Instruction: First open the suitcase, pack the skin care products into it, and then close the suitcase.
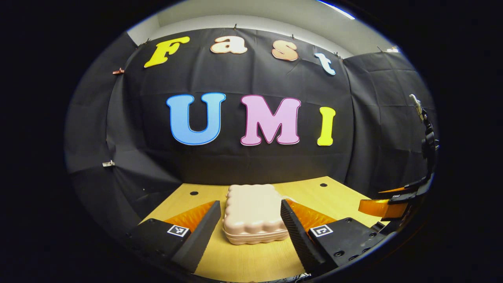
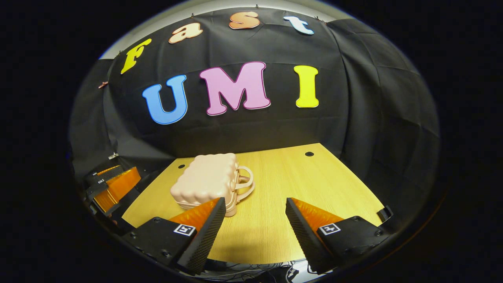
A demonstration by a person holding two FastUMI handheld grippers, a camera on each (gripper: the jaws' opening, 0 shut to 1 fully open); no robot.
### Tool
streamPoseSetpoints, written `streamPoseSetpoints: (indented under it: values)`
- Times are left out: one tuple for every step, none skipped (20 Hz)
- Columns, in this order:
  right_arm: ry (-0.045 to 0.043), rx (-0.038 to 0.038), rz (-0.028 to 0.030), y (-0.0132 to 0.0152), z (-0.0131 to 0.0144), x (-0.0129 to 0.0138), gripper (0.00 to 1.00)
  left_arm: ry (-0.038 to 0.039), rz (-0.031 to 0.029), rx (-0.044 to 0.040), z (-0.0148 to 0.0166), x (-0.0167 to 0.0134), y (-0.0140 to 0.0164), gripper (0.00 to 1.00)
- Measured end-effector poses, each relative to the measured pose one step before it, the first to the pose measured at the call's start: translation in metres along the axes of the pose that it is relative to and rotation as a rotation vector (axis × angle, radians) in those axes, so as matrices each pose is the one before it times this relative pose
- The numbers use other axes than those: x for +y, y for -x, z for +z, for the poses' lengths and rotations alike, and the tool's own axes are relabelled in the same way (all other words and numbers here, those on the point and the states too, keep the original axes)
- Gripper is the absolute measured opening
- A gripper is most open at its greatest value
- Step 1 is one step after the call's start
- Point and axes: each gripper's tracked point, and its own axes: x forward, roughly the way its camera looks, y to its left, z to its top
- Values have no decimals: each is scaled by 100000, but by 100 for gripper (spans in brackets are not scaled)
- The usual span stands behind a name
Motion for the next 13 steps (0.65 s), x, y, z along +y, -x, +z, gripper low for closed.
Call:
streamPoseSetpoints:
  values:
    - [490,521,215,20,-68,67,97,1750,-479,570,-70,-149,-192,96]
    - [527,645,-45,-9,-172,13,98,1059,36,323,30,-32,-145,96]
    - [283,30,-179,9,80,-94,98,453,279,174,-89,-28,-22,96]
    - [-83,-205,-476,-99,195,-244,97,125,286,14,-91,39,-20,96]
    - [-155,-126,-271,-90,17,-83,98,48,48,-55,-52,67,-1,96]
    - [12,-74,-525,-5,32,-164,98,17,-13,-260,71,13,111,96]
    - [-11,-121,-409,52,34,-199,98,-32,-122,44,-77,25,4,96]
    - [-108,-36,-363,3,-10,-128,98,-147,140,271,-120,106,9,96]
    - [-83,-22,-468,33,27,-185,98,-107,243,239,-209,190,8,96]
    - [-99,199,-184,-53,-20,-42,98,73,210,424,-150,141,21,96]
    - [95,-15,-79,36,60,-76,98,314,392,300,-168,142,22,96]
    - [275,42,-222,20,27,-21,98,561,255,355,-187,169,-10,96]
    - [481,69,61,13,33,71,98,567,23,423,-244,28,-42,96]
